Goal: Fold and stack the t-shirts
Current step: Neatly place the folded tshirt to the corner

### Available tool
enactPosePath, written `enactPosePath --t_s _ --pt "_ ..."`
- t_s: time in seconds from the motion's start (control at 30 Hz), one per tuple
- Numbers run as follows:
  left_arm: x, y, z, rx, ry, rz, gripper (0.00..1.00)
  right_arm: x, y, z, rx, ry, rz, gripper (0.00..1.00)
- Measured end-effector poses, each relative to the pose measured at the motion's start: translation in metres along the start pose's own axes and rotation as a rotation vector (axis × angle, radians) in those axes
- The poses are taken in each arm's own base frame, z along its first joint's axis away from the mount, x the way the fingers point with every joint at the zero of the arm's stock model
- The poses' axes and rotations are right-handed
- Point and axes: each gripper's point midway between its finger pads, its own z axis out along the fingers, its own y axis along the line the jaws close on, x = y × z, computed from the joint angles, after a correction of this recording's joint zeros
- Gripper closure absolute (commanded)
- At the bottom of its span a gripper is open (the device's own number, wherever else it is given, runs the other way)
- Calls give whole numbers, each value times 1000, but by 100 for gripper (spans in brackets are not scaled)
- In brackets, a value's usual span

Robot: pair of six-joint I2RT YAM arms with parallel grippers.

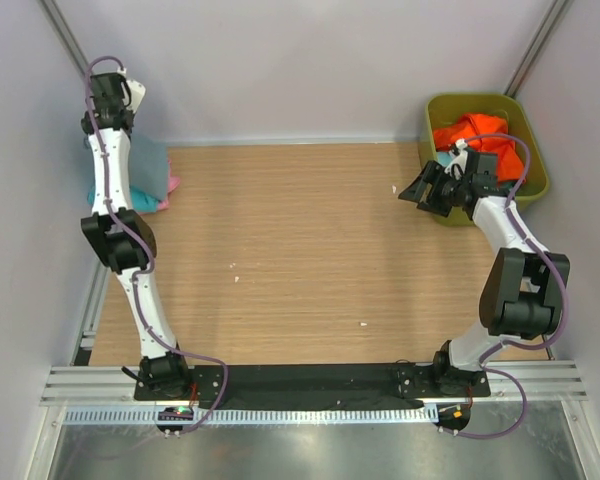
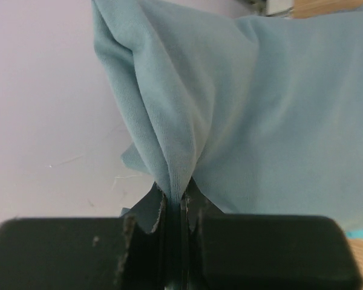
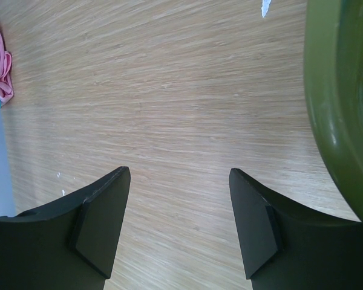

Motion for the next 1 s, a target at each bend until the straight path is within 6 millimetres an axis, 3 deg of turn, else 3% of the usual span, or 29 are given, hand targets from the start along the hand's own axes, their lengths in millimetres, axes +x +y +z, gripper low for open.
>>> enactPosePath --t_s 0.07,0.13,0.2,0.27,0.37,0.47,0.67,0.77,0.9,1.0 --pt "4 3 12 -47 23 17 96 0 0 -1 0 -3 1 27" --pt "9 7 25 -118 60 37 46 2 -1 -2 2 -4 4 27" --pt "11 8 37 -192 87 41 16 3 -2 -4 4 -5 7 27" --pt "15 6 44 -239 112 43 1 5 -4 -6 8 -8 12 27" --pt "12 -10 47 -261 114 38 0 7 -8 -12 16 -15 22 27" --pt "-1 -38 41 -236 90 38 0 7 -12 -19 24 -31 35 27" --pt "-40 -97 -3 -118 -10 15 2 4 -22 -35 46 -74 77 27" --pt "-54 -114 -22 -65 -48 -30 2 4 -29 -41 60 -89 102 27" --pt "-45 -121 -20 -39 -26 -67 3 2 -38 -52 79 -119 134 27" --pt "-31 -124 -13 -26 20 -64 10 3 -44 -61 93 -140 162 27"
